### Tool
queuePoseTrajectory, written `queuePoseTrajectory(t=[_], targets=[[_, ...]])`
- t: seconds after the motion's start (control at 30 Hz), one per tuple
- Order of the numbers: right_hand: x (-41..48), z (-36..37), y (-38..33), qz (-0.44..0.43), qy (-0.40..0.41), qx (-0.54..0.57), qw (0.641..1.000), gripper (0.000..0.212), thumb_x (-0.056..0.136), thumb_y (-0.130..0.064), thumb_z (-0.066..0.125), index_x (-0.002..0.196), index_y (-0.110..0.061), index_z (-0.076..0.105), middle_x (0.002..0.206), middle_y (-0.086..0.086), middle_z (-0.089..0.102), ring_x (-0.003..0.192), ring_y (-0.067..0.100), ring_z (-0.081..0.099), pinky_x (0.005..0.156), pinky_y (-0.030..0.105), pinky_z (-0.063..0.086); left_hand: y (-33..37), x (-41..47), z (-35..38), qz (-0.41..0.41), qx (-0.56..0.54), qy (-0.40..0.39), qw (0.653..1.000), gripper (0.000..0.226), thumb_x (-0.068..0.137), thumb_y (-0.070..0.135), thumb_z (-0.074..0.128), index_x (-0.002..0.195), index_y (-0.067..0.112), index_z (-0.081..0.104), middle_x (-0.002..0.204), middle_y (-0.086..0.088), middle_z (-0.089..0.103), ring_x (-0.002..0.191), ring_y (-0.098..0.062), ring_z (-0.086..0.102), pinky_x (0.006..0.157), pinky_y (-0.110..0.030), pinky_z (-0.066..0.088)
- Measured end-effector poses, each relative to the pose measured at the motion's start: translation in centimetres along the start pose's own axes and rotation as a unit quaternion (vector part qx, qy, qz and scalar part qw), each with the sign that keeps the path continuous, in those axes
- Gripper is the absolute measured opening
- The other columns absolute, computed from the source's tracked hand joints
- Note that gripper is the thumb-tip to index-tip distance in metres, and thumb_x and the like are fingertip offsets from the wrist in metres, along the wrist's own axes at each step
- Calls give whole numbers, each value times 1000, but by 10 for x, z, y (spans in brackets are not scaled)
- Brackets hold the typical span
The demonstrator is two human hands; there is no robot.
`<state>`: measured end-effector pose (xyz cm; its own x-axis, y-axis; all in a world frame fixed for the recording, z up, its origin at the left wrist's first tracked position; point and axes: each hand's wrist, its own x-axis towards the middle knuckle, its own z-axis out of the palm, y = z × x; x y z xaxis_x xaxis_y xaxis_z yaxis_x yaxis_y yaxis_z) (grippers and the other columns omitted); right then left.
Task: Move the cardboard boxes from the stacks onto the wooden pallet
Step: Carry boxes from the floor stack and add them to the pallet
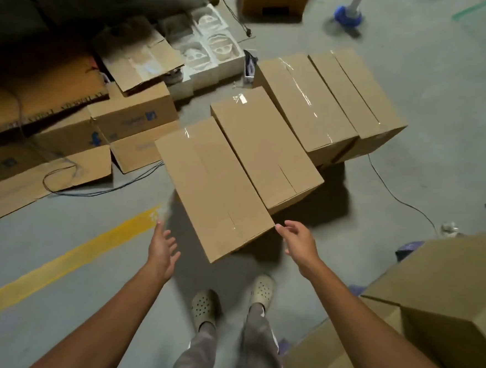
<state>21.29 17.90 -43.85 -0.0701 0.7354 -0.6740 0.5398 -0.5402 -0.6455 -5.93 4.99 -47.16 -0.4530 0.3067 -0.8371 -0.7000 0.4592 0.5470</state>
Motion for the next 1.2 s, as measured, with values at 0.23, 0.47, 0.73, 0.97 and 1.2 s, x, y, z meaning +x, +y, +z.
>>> queuePoseTrajectory(t=[0.23,0.47,0.73,0.97,1.2], targets=[[105,11,22,41,-52,-80,995,54,98,-39,63,145,-14,50,141,5,57,129,24,53,110,49,46,-36,73,36,-36,15,43,998,69,103,58,35,148,6,41,155,-20,37,145,-35,35,117,-46,31],[167,26,48,71,-102,-168,978,63,100,-30,60,154,-9,36,159,11,39,145,31,38,118,45,33,-80,118,58,-100,-22,63,993,77,101,63,34,155,8,29,162,-18,25,151,-32,23,121,-47,22],[175,38,43,96,-142,-136,976,37,94,-20,63,129,-10,59,126,2,63,123,24,57,108,43,44,-75,123,70,-121,-7,8,993,70,102,63,30,141,8,50,150,-19,47,135,-33,50,99,-43,46],[144,32,16,33,-153,-73,985,73,64,-54,67,132,-31,63,137,2,58,120,19,58,107,42,47,-27,68,50,3,55,56,997,45,107,48,32,125,18,61,100,4,65,98,-17,59,75,-31,47],[51,33,-87,-56,-116,52,990,82,89,-9,69,157,-31,31,161,0,35,145,20,36,117,42,35,55,-1,16,153,0,13,988,46,105,49,35,127,22,66,137,2,63,136,-16,49,118,-49,23]])
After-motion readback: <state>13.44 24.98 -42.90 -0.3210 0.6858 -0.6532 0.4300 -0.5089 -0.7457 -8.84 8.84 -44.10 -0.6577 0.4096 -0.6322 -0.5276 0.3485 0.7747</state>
